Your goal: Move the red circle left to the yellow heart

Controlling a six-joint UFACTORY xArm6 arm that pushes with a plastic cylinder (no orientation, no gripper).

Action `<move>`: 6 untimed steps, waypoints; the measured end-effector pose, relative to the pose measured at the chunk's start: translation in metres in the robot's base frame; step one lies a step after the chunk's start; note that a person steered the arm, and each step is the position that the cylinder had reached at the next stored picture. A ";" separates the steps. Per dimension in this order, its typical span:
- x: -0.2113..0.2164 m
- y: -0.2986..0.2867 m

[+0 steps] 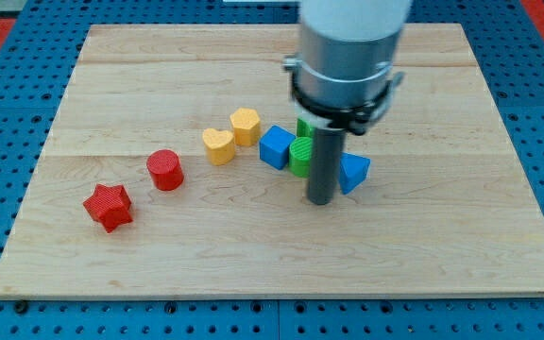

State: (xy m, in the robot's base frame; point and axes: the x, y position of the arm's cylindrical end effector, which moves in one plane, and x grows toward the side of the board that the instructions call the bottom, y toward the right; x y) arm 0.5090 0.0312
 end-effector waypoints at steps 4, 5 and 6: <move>-0.028 -0.132; -0.038 -0.141; -0.051 -0.161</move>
